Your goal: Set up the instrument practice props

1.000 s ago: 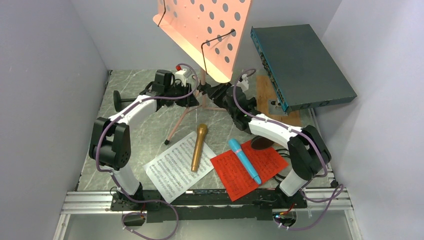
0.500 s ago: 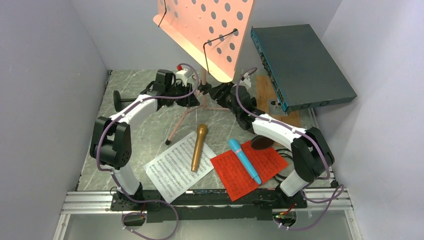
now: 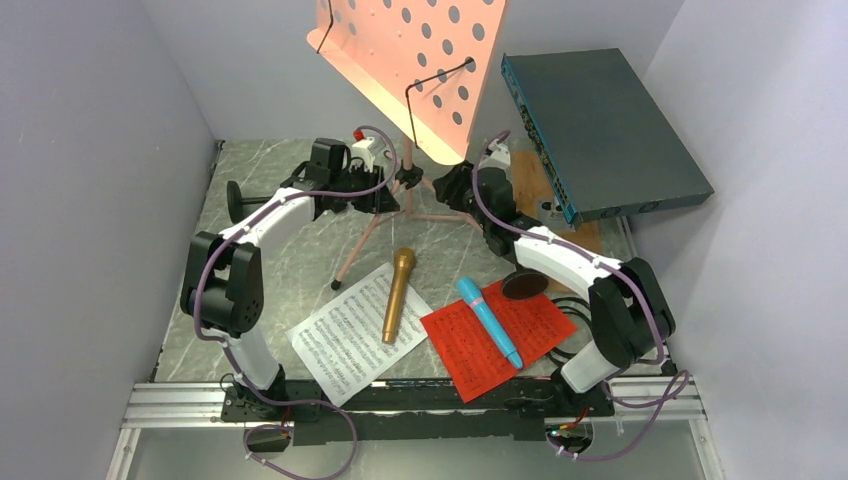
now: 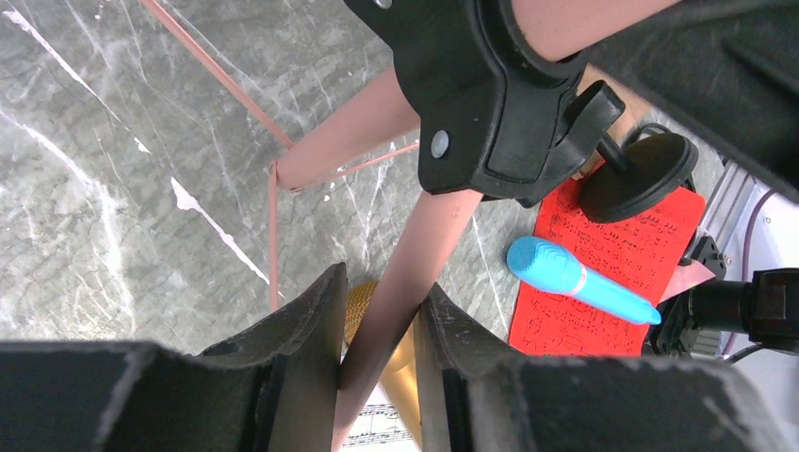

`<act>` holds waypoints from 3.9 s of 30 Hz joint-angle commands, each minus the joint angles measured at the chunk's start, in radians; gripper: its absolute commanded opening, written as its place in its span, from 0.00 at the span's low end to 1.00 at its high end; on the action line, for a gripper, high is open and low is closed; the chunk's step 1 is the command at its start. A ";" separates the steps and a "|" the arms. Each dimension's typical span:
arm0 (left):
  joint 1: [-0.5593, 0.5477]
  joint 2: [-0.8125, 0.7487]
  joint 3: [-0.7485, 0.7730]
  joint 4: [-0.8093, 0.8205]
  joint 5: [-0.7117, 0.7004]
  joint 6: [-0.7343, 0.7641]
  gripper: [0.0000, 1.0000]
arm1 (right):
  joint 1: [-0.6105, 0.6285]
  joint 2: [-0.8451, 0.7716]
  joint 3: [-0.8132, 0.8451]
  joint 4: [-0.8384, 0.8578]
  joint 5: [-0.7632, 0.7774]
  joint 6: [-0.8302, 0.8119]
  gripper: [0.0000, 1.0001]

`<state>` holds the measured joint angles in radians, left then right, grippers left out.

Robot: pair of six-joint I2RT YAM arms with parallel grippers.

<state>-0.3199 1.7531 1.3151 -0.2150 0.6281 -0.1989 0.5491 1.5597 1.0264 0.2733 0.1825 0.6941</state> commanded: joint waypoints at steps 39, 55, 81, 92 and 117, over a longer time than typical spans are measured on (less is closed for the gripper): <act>0.011 0.052 -0.002 -0.175 -0.037 -0.030 0.00 | 0.081 0.106 -0.173 0.632 -0.561 -1.755 0.59; 0.016 0.043 -0.005 -0.169 -0.036 -0.037 0.00 | 0.148 0.271 -0.145 0.912 -0.234 -1.698 0.18; 0.071 0.025 -0.017 -0.162 -0.054 -0.045 0.00 | 0.122 0.247 -0.003 0.423 0.082 0.381 0.06; 0.074 0.031 -0.016 -0.150 -0.024 -0.062 0.00 | 0.074 0.141 -0.052 0.488 -0.079 -0.030 0.68; 0.076 0.017 -0.011 -0.160 -0.031 -0.055 0.00 | 0.015 0.242 0.054 0.297 -0.054 0.207 0.14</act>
<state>-0.2626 1.7664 1.3300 -0.2173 0.6353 -0.2230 0.5785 1.7748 1.0733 0.6926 0.0036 0.9016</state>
